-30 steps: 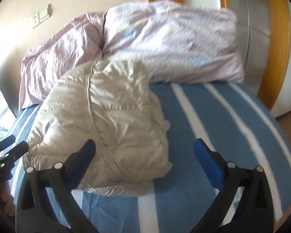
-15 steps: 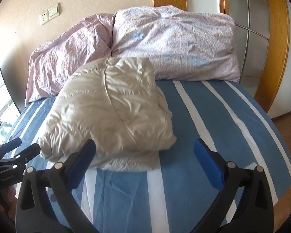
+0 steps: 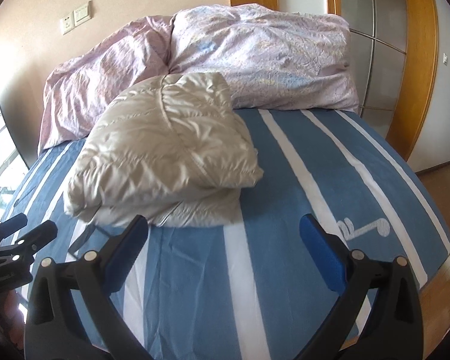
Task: Fold large clothes
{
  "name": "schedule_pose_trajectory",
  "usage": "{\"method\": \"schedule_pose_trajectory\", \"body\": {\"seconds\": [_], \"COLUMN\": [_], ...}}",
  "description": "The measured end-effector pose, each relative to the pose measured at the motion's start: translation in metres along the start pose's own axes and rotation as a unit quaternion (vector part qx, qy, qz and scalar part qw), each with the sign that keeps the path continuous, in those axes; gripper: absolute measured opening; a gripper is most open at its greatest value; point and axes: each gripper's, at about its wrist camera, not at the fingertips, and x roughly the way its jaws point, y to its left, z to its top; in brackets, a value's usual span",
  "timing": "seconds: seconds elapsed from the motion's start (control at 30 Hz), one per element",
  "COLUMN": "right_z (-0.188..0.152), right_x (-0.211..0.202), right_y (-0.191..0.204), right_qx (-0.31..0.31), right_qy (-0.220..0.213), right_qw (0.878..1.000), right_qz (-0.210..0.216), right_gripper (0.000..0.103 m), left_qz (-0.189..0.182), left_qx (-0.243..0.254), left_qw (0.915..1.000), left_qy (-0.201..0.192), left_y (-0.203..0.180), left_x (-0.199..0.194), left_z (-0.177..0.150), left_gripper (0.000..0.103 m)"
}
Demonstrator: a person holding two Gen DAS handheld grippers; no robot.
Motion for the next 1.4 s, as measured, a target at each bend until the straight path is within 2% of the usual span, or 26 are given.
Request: {"method": "schedule_pose_trajectory", "body": {"seconds": [0.2,0.77,1.07,1.4], "right_z": [-0.008,-0.014,-0.015,-0.016], "right_x": [-0.013,-0.036,-0.035,-0.036], "right_y": [0.012,0.017,0.013,0.012], "right_qx": [-0.026,-0.031,-0.018,-0.013], "right_qy": [0.007,0.020,0.021,0.019], "right_qw": [1.000,0.999,1.000,1.000], "right_qz": [-0.004,0.005,0.007,0.007], "right_gripper": [0.101,0.101,0.101,0.101], "left_qz": [0.005,-0.001,0.013,0.016], "left_qx": [0.003,0.004,0.022,0.022], "left_qw": [1.0000,0.9998,0.9997,0.9996], "left_qy": [0.004,0.020,-0.003,0.000], "left_y": [-0.003,-0.007,-0.015,-0.019], "left_x": [-0.012,-0.025,-0.041,-0.044], "left_z": [-0.008,-0.012,-0.003,-0.004], "left_gripper": [0.102,0.102,0.102,0.102]}}
